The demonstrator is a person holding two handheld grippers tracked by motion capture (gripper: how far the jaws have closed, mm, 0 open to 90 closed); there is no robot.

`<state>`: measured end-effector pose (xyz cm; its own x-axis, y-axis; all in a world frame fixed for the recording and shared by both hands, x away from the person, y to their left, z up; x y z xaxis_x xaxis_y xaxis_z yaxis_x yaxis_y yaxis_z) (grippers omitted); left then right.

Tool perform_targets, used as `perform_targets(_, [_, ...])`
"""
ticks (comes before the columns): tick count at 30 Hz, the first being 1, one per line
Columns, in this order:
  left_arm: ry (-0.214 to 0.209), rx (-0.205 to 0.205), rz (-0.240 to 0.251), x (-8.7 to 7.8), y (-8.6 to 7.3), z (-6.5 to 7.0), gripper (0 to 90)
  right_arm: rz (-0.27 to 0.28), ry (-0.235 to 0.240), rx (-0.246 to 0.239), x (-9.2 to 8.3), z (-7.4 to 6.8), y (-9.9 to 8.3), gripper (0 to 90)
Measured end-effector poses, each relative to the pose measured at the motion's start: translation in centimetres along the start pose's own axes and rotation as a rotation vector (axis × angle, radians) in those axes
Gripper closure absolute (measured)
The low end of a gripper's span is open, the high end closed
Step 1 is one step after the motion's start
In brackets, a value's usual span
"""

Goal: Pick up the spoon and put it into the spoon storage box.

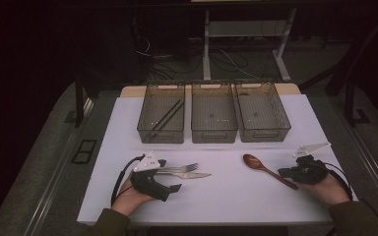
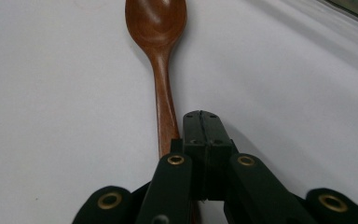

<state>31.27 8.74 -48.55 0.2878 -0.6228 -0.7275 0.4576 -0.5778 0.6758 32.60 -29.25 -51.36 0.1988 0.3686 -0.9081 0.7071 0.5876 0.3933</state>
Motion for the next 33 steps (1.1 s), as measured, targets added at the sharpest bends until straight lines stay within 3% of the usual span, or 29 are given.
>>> perform_targets(3, [0.0,0.002,0.0,0.0,0.0,0.0,0.0,0.025,0.002,0.0,-0.2,0.1,0.2,88.6])
perform_targets(10, [-0.004,0.003,0.0,0.1,0.1,0.2,0.0,0.123,0.001,-0.026,-1.4,-0.1,1.3,65.5])
perform_targets(14, [-0.005,0.012,0.0,0.1,0.1,0.1,0.0,0.16,0.008,-0.054,-1.7,-0.8,2.0,59.7])
perform_targets(22, [-0.011,0.007,0.001,0.1,0.1,0.2,0.0,0.159,0.03,-0.1,-0.7,-1.9,3.2,58.4])
perform_targets(33, [-0.015,0.006,-0.002,0.2,0.0,0.2,0.0,0.128,0.028,-0.131,0.7,-1.8,3.5,64.0])
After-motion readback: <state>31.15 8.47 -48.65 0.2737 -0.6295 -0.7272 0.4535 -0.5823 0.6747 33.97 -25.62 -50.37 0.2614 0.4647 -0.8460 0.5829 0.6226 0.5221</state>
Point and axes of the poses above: each handheld gripper's, and its own axes: x roughly forward along the jaws, y roughly out of its top, z roughly to its right, the point moved 9 cm from there along x, roughly forward along the jaws, and after that the axes turned 13 degrees about -z, right-handed, at the moved point
